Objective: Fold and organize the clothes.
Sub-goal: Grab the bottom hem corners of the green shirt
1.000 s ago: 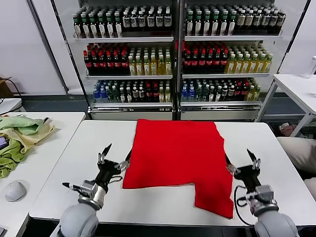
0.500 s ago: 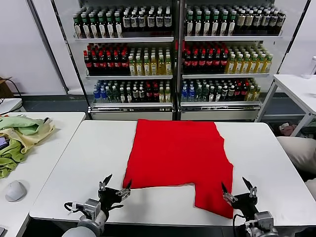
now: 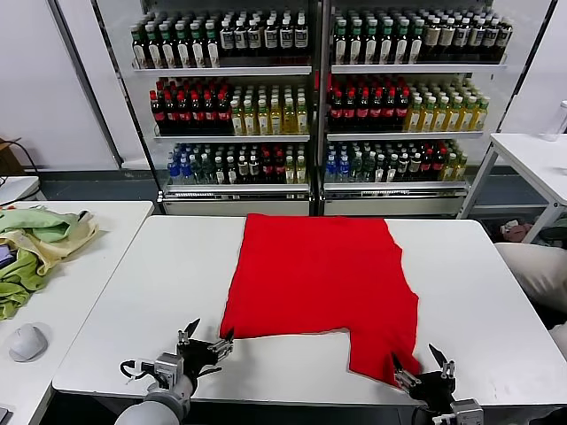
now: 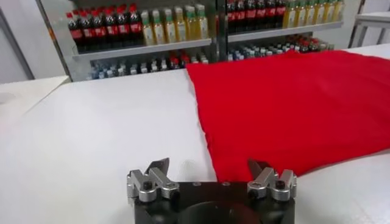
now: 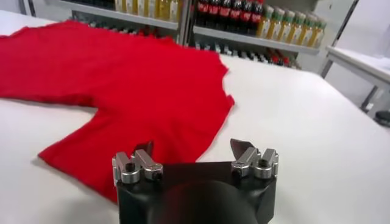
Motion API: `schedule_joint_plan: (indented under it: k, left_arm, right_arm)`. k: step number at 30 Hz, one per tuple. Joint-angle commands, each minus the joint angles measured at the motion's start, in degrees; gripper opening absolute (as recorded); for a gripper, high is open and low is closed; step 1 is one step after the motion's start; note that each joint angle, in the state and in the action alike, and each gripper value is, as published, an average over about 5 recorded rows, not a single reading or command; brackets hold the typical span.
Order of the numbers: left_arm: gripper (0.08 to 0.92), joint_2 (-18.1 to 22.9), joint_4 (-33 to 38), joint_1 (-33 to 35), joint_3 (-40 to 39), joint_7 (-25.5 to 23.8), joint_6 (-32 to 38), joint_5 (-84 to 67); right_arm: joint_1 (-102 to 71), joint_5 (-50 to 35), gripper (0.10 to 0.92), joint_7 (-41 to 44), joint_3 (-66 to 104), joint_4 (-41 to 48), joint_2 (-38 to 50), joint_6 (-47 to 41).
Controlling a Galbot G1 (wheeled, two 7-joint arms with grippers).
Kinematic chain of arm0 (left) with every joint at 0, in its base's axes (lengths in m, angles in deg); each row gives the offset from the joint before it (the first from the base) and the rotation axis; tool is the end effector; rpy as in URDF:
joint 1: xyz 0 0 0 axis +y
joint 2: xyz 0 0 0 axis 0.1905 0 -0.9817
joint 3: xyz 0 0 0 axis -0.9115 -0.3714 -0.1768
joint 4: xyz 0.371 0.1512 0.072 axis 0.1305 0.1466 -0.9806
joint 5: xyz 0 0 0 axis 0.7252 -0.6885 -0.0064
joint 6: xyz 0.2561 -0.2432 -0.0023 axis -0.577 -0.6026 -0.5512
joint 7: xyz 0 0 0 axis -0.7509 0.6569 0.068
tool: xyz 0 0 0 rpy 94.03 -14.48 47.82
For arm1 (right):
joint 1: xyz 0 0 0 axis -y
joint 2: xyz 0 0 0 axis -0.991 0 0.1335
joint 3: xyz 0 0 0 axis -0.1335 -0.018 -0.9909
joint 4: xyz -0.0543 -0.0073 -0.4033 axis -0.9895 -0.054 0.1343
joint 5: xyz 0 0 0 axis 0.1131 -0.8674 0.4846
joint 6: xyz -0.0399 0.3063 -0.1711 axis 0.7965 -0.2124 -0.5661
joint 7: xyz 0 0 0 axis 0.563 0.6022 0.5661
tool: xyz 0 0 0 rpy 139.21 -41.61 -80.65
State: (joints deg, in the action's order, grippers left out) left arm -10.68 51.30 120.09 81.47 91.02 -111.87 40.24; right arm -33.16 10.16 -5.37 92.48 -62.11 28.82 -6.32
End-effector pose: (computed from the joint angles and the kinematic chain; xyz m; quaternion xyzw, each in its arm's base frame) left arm 0.1981 0.0511 -0.3405 -0.0788 -0.9647 -0.0627 0.2435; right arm 0.1015 -0.1030 -0.3332 0.0359 -0.9702 0.0666 0.2303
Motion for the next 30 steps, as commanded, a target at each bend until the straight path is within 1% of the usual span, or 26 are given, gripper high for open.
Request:
schedule_joint_plan:
  k: [1,3,6,9,24,27,30]
  left_arm:
    - [0.823,0.5,-1.8,-0.9,-0.5,0.7,-0.5,0.5]
    - [0.823,0.6,-1.9,-0.8,-0.6,0.6,-0.5,0.8]
    - [0.813,0.7,-1.8,-0.5,-0.9,0.5,-0.4,0.8]
    - [0.76,0.8,-1.4,-0.1,-1.3,0.4,-0.4,0.8]
    - [0.33,1.4,-1.5,0.2,-1.8,-0.5,0.1,1.2]
    - [0.244,1.4,-1.2,0.5,-1.7,-0.8,0.5,1.6]
    - [0.158,0.8,0.2,1.7,-1.1,-0.8,1.2,2.1]
  right_arm:
    - [-0.7,-1.6,0.818,-0.3,-0.2,0.1,-0.2,-0.4]
    - [-0.6,-2.4,0.793,-0.5,-0.3,0.2,-0.3,-0.7]
    - [-0.6,-3.3,0.716,-0.7,-0.5,0.4,-0.4,-1.0]
    - [-0.7,-3.8,0.63,-0.6,-0.6,0.2,-0.5,-1.0]
    - [0.7,-4.8,0.197,0.2,-2.0,1.1,-0.7,-0.7]
    - [1.2,-5.7,0.132,1.2,-1.3,0.5,-0.4,-0.1]
    - [1.1,-7.0,0.113,2.8,0.5,-1.4,0.6,0.1]
